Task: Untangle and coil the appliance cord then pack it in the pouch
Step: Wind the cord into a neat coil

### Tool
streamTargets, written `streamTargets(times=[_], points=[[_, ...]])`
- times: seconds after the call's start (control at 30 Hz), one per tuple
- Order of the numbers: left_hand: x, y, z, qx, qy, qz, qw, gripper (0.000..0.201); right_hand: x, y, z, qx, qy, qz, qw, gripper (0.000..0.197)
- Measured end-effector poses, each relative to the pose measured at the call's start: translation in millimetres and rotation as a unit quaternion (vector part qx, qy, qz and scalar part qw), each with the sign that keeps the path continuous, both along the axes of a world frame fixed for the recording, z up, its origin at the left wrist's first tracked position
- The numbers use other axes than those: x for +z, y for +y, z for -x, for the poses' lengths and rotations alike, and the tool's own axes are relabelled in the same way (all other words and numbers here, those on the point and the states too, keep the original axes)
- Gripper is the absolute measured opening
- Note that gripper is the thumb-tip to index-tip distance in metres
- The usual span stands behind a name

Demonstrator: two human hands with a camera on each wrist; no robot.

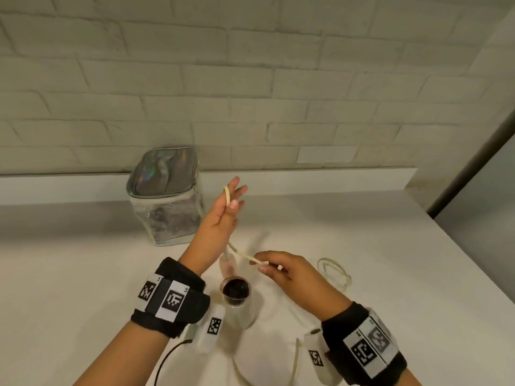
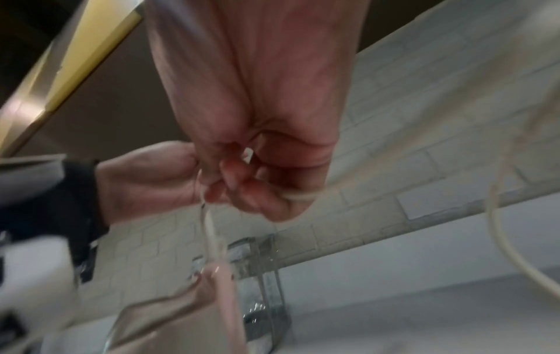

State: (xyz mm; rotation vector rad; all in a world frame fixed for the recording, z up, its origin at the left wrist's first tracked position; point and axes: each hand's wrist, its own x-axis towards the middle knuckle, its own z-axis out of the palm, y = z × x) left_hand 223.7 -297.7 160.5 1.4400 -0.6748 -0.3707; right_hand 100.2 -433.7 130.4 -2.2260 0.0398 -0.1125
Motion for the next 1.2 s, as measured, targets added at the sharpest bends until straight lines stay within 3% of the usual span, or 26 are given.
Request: streamTargets(times=[0.2,0.37,0.43,0.5,0.57,0.63,0.7,0.8,0.9,0.97,1.07,1.13,1.2], points=[[-3,-1,-3,-0.038,-0.044,-0.096,0.994,0.034,26,-25,14,0.01,-0.03,0.174,0.984,0.009],[-5,-6,16,-0.059,-0.093,-0.094,0.989,0.026,54,-43,-2,-0.051,-0.172,0.097,0.979,0.008],[-6,-7,20,-0.074,-0.095,-0.087,0.989,0.031,63,-45,-10,-0.05,-0.206,0.085,0.974,0.011],[-6,-7,20,-0.09,-0.074,-0.071,0.991,0.038,70,-44,-16,-0.065,-0.218,0.042,0.973,0.01],[-4,-6,20,-0.096,-0.042,-0.045,0.993,0.042,73,-43,-22,-0.115,-0.221,-0.003,0.968,0.03],[-3,-3,19,-0.114,0.008,-0.018,0.993,0.042,70,-44,-29,-0.179,-0.196,0.039,0.963,0.052],[-2,1,18,-0.113,0.067,0.007,0.991,0.038,66,-46,-33,-0.192,-0.146,0.089,0.966,0.058],[-1,10,12,-0.108,0.14,0.061,0.982,0.031,66,-61,-35,-0.095,-0.086,0.022,0.992,0.037],[-3,21,5,-0.108,0.169,0.09,0.976,0.038,70,-83,-31,-0.041,-0.065,-0.022,0.997,0.015],[-4,24,3,-0.12,0.174,0.088,0.973,0.037,69,-89,-30,-0.043,-0.08,-0.015,0.996,0.015],[-1,20,9,-0.167,0.197,0.102,0.961,0.02,60,-82,-38,-0.1,-0.12,-0.019,0.987,0.01],[0,15,14,-0.183,0.204,0.094,0.957,0.036,53,-73,-47,-0.149,-0.14,0.012,0.979,0.013],[1,11,19,-0.189,0.199,0.084,0.958,0.043,45,-62,-54,-0.147,-0.108,0.077,0.98,0.019]])
